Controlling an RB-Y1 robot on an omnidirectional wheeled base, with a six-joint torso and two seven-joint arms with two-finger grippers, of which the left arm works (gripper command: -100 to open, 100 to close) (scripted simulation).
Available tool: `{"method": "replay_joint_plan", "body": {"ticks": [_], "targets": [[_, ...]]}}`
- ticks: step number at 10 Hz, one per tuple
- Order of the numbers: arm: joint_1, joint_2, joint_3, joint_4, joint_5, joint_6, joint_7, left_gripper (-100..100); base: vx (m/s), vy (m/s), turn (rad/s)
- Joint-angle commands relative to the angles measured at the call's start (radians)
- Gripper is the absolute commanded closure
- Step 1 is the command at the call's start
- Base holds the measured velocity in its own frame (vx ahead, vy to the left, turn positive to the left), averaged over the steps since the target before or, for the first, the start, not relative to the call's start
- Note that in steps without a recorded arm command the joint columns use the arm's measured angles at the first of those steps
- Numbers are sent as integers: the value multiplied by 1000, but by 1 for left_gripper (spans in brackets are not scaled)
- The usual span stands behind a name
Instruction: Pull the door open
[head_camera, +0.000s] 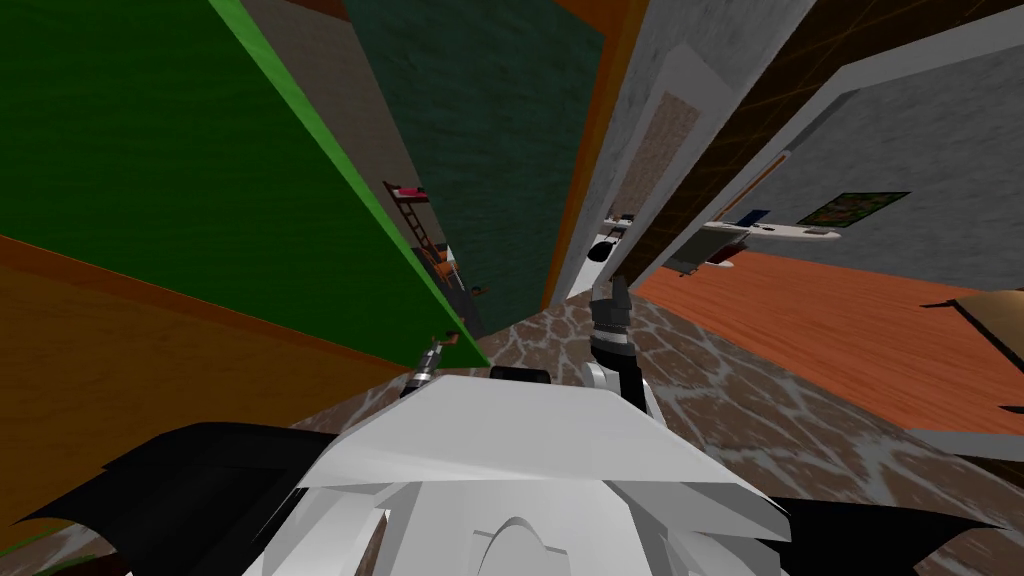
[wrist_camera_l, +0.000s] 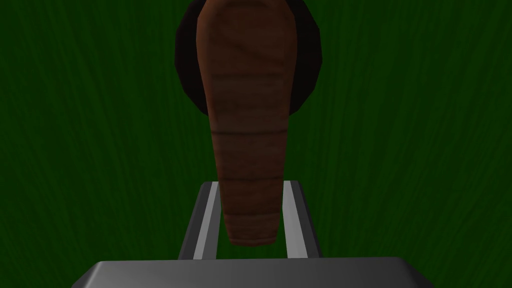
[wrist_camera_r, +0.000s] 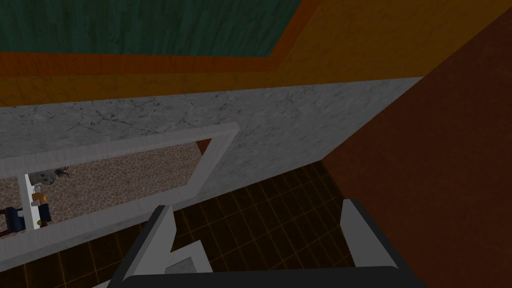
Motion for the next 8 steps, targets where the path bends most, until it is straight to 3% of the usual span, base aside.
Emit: {"method": "replay_joint_plan", "body": {"ticks": [1,8], "targets": [[8,-2,-11,6,-7,-25,6,100,-214,24,-155],[41,17,-41,43,-27,-120,35,100,-181,53,-135]]}}
